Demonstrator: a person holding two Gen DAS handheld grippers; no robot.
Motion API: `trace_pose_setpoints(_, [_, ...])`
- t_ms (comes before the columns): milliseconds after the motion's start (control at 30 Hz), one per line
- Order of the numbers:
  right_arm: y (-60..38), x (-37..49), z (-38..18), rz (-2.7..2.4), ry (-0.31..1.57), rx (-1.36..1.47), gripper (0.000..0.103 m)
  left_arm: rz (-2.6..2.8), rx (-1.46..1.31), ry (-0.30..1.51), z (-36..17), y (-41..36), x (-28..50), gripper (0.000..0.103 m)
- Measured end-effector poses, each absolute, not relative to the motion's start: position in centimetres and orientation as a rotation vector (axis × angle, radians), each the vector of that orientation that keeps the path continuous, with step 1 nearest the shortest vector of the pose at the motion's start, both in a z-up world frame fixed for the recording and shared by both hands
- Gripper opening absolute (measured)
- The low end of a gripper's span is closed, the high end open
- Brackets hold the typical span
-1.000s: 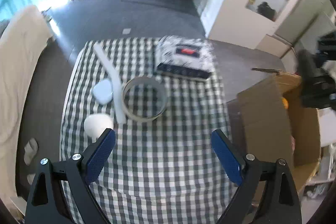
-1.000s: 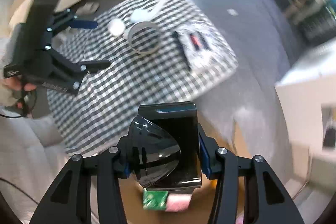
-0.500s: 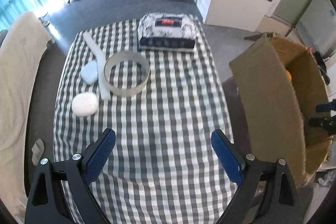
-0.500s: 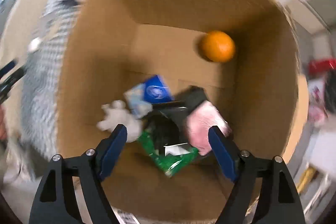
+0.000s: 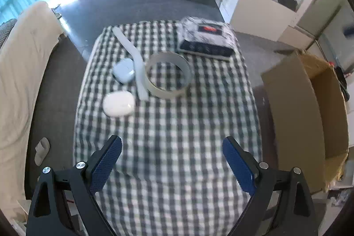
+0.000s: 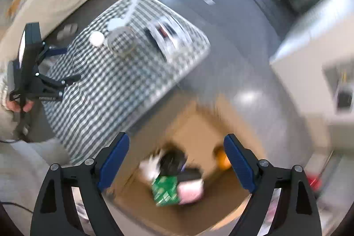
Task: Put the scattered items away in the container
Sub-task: 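Grasp the white floral wipes pack with the right gripper while the left grasps the white oval case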
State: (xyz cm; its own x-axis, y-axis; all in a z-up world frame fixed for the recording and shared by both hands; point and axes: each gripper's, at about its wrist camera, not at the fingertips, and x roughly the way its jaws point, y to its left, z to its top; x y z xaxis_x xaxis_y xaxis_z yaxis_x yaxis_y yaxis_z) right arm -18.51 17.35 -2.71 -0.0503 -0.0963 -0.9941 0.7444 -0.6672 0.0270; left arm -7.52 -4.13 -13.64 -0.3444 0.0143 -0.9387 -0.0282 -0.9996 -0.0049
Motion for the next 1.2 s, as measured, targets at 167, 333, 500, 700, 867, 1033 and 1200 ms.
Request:
trace_pose_setpoints(167, [8.2, -21.9, -6.0, -1.660, 0.735, 1.557, 0.088, 2.569, -1.784, 0.044, -13.8, -6.1, -10.1, 0.095])
trace_pose_setpoints(333, [2.5, -23.2, -11.6, -1.514, 0.884, 1.568, 0.088, 2.553, -1.818, 0.061, -15.4, -8.5, -12.2, 0.095])
trace_pose_setpoints(500, [0.5, -24.7, -15.5, -1.439, 0.974, 1.559, 0.088, 2.525, -1.871, 0.014, -17.9, -10.3, -13.1, 0.095])
trace_pose_setpoints(700, [-0.5, -26.2, -19.1, -1.347, 1.014, 1.582, 0.088, 2.482, -1.915, 0.002, -20.0, -10.8, -13.8, 0.095])
trace_pose_setpoints(867, [-0.8, -27.1, -22.5, -1.305, 1.028, 1.619, 0.088, 2.482, -1.901, 0.025, -21.5, -10.8, -14.3, 0.095])
trace_pose_setpoints(1033, [-0.9, -28.0, -25.2, -1.326, 1.066, 1.614, 0.088, 2.492, -1.903, 0.013, -23.0, -11.8, -14.5, 0.095])
trace_pose_setpoints(1200, [-0.9, -28.8, -26.7, -1.411, 1.149, 1.560, 0.098, 2.506, -1.945, -0.010, -24.5, -12.9, -14.7, 0.095])
